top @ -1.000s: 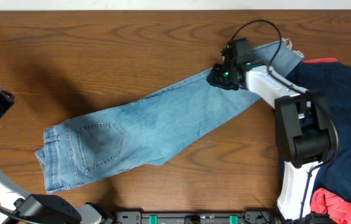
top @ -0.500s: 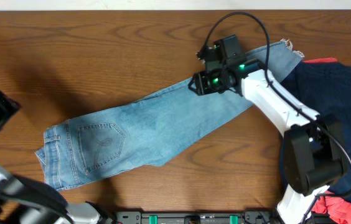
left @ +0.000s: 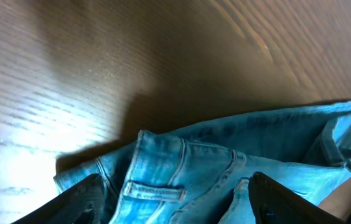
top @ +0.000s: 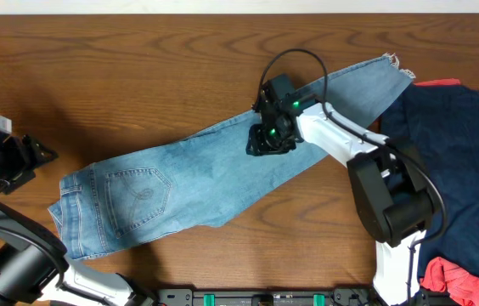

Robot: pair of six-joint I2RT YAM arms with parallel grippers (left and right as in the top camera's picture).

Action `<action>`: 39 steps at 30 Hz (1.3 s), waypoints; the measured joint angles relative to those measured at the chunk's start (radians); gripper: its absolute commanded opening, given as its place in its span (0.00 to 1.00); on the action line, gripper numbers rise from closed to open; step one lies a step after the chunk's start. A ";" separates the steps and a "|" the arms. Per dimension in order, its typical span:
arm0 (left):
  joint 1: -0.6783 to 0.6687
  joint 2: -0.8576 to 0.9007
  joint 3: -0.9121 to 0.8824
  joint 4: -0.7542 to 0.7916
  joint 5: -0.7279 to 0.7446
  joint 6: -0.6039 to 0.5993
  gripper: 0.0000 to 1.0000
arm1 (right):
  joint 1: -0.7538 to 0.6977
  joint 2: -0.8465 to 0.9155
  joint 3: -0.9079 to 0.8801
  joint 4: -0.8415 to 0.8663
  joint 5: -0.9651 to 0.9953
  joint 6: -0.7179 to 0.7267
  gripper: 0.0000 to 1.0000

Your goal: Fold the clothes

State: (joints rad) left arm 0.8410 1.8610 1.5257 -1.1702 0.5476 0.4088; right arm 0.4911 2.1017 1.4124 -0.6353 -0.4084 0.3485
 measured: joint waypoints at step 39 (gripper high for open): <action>0.087 0.188 -0.047 -0.281 -0.327 -0.290 0.06 | 0.005 0.015 0.001 0.083 0.016 0.171 0.33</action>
State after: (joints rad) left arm 0.9283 2.0491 1.4784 -1.4513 0.2207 0.1184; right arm 0.4961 2.1170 1.4136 -0.5522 -0.3920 0.5194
